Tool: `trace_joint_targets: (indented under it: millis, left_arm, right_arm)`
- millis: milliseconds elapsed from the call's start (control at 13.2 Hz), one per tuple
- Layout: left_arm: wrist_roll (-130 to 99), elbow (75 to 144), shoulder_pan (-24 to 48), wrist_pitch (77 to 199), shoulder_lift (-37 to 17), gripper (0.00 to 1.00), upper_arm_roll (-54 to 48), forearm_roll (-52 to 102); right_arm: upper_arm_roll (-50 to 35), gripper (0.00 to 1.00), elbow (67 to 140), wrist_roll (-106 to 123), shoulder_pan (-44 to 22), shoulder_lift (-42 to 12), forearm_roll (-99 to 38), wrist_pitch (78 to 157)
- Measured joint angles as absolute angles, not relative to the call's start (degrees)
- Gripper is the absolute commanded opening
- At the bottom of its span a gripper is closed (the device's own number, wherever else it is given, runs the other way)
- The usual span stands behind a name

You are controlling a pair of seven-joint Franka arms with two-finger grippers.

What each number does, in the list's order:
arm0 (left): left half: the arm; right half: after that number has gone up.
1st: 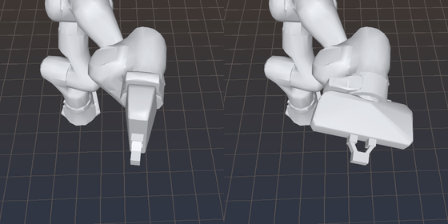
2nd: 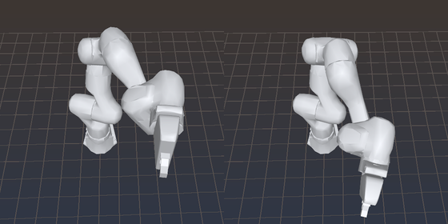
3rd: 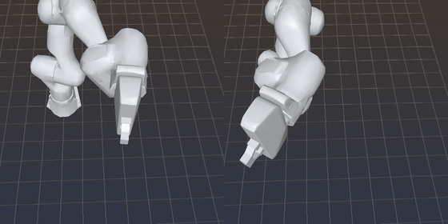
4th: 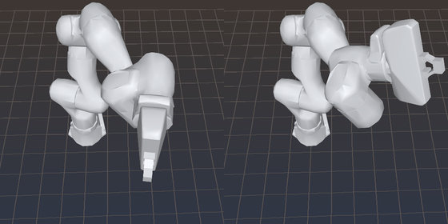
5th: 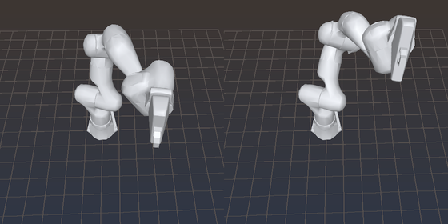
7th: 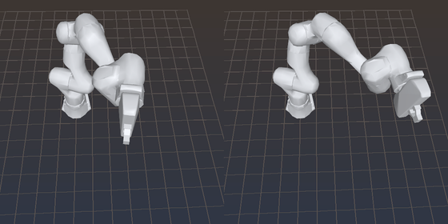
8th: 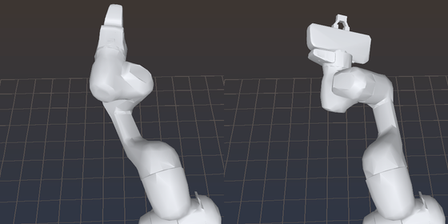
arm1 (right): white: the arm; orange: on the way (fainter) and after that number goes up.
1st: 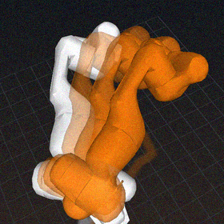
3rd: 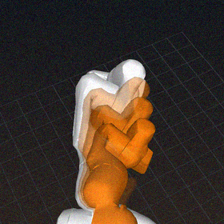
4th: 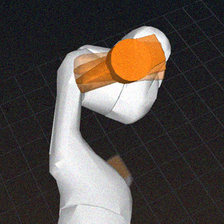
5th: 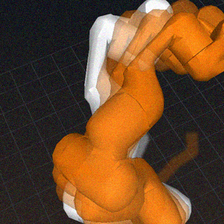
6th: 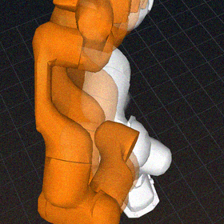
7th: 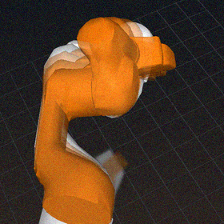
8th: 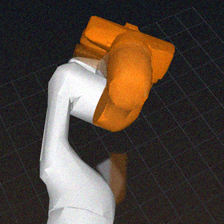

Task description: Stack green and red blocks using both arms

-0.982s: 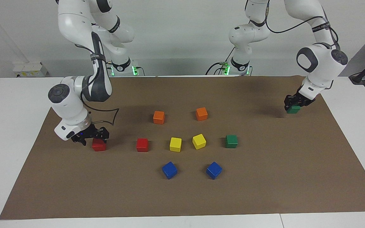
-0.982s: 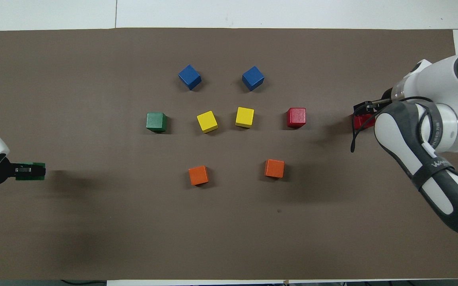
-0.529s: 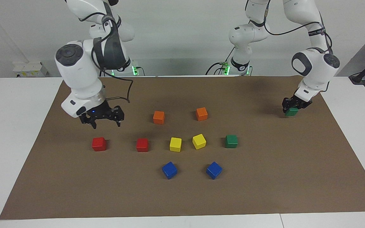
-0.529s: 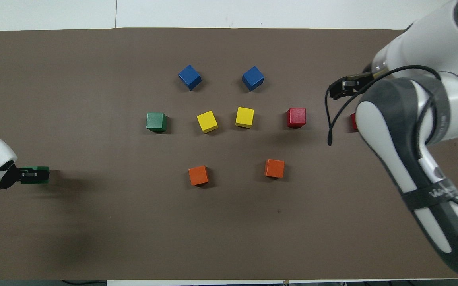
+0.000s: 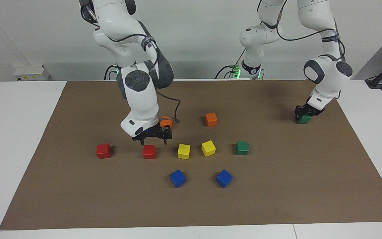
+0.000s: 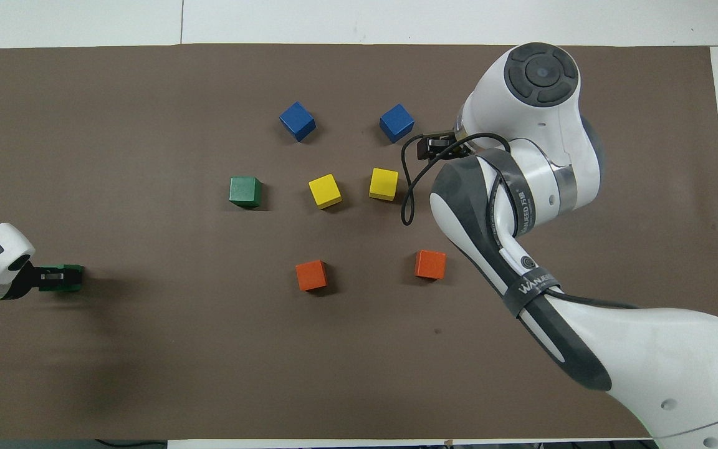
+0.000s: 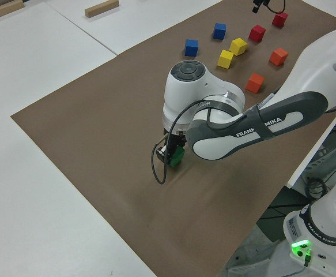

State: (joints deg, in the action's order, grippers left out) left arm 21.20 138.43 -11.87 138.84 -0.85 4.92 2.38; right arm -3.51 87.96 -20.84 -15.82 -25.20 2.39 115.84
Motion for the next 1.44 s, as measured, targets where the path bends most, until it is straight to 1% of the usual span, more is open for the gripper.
trace_joint_targets:
  millis: [76,151,302,453,756,982,1058,1133,1209,1436]
  left_arm:
    - [21.2,138.4,-11.9,139.0,-1.1,0.73,4.9,2.4]
    - [21.2,138.4,-11.9,139.0,-1.2,1.0,4.9,2.4]
    - [21.6,138.2,-11.9,139.0,-1.2,1.0,4.8,1.6]
    - [23.2,135.9,-11.8,136.5,-1.2,1.0,4.6,-0.6]
    - [24.9,122.1,-10.0,120.8,-0.8,1.0,3.7,-1.4]
    - [19.8,114.8,-3.5,115.4,-1.0,1.0,3.4,-1.4]
    - [16.2,113.3,-0.4,114.8,-1.3,1.0,3.2,-1.3]
    - [12.4,112.1,2.7,114.6,-1.8,1.0,3.1,-1.0]
    - [9.1,111.2,5.5,114.6,-2.4,1.0,3.0,-0.3]
    - [2.8,108.7,12.1,114.7,-4.7,1.0,2.8,2.8]
  right_arm:
    - [-3.4,1.0,88.3,-20.5,-15.4,-25.9,2.4,116.8]
    - [-3.3,1.0,89.0,-19.9,-14.9,-26.2,2.4,118.0]
    - [-3.2,1.0,91.4,-19.4,-13.7,-26.3,2.4,120.8]
    - [-3.2,1.0,93.7,-19.3,-13.4,-26.3,2.4,122.0]
    - [-3.3,1.0,99.7,-19.3,-13.1,-26.2,2.4,128.8]
    - [-3.3,1.0,101.6,-19.2,-13.1,-25.9,2.4,129.8]
    - [-3.4,0.78,102.1,-19.2,-13.1,-25.7,2.4,129.9]
    - [-3.4,0.35,102.6,-19.2,-13.1,-25.5,2.4,130.1]
    - [-3.4,0.0,103.1,-19.1,-13.1,-25.4,2.4,130.4]
    - [-3.5,0.0,103.6,-18.3,-13.2,-25.2,2.4,130.5]
